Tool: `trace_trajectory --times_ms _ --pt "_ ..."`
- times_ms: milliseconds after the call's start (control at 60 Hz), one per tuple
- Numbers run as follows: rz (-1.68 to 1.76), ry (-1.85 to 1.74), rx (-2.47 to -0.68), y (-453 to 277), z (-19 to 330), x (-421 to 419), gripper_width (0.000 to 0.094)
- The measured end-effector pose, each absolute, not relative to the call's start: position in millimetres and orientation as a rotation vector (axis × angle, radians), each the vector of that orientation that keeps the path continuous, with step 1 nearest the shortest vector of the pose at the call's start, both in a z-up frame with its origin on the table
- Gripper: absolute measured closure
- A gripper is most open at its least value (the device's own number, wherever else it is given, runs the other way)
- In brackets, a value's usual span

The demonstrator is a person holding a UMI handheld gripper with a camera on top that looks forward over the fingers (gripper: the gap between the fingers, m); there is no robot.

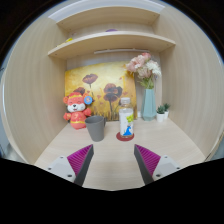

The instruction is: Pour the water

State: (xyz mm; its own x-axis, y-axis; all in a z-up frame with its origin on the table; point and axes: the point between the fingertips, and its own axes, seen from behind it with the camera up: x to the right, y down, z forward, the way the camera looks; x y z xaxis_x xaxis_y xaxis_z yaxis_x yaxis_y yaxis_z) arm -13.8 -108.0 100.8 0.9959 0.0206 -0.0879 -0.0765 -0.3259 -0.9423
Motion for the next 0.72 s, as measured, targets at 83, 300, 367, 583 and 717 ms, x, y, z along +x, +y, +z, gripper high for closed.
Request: trace_trajectory --times_ms 83,300,367,583,717 --pt "0.069 0.026 -1.867 -120 121 -10 0.0094" --pt "0.049 0.034 -1.81 -141 160 -1 0.0096" --pt "0.044 0.033 -1.806 -147 166 0 0.0097" --pt "0.031 0.033 -1.777 -160 188 2 0.0096" --pt "0.03 0.019 -1.763 -166 195 -3 0.0097"
